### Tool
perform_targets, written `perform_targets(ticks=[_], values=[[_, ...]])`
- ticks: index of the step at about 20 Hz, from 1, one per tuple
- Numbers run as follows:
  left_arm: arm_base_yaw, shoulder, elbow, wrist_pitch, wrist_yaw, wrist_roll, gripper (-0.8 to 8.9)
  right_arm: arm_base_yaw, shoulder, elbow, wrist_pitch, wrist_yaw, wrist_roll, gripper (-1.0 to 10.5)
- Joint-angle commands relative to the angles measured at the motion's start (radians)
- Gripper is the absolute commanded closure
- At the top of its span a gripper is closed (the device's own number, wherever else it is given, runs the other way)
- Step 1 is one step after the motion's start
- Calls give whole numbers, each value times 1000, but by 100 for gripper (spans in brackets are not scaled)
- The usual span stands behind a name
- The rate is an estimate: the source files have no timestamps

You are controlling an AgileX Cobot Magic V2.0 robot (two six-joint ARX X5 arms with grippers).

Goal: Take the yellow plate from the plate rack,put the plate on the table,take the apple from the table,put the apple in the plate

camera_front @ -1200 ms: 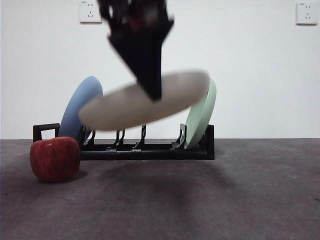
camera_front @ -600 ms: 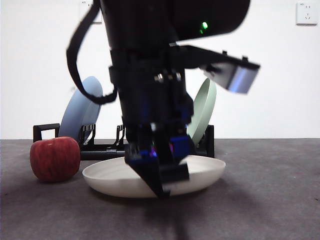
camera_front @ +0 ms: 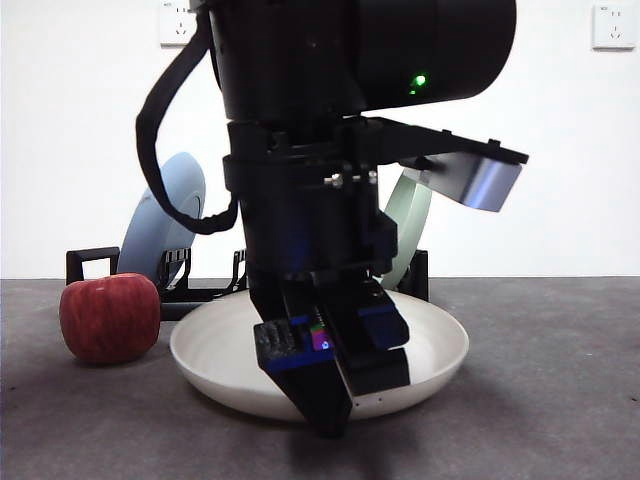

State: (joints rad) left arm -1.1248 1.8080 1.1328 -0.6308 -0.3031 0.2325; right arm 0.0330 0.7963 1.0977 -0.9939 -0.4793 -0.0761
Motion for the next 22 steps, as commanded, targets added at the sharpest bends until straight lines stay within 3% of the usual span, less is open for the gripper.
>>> perform_targets(ticks=[1,6,11,18,20,22], values=[[-2,8,-9,-40,24,-50,683,0,-1,4,9,-5,-3,381],[-1,-112,-2,-75,25,-81,683,0,-1,4,6,-5,-3,381],[12,-410,18,-116,21,-200,683,0,5,4,22,-16,-2,381],[44,-887,23,-116,10,-431,697,15,76,4,76,-193,19,381],[44,-982,23,-125,-19,-491,828,60,116,4,108,-229,24,381],[44,-1045,23,-160,-39,-535,820,134,161,4,143,-228,23,381]])
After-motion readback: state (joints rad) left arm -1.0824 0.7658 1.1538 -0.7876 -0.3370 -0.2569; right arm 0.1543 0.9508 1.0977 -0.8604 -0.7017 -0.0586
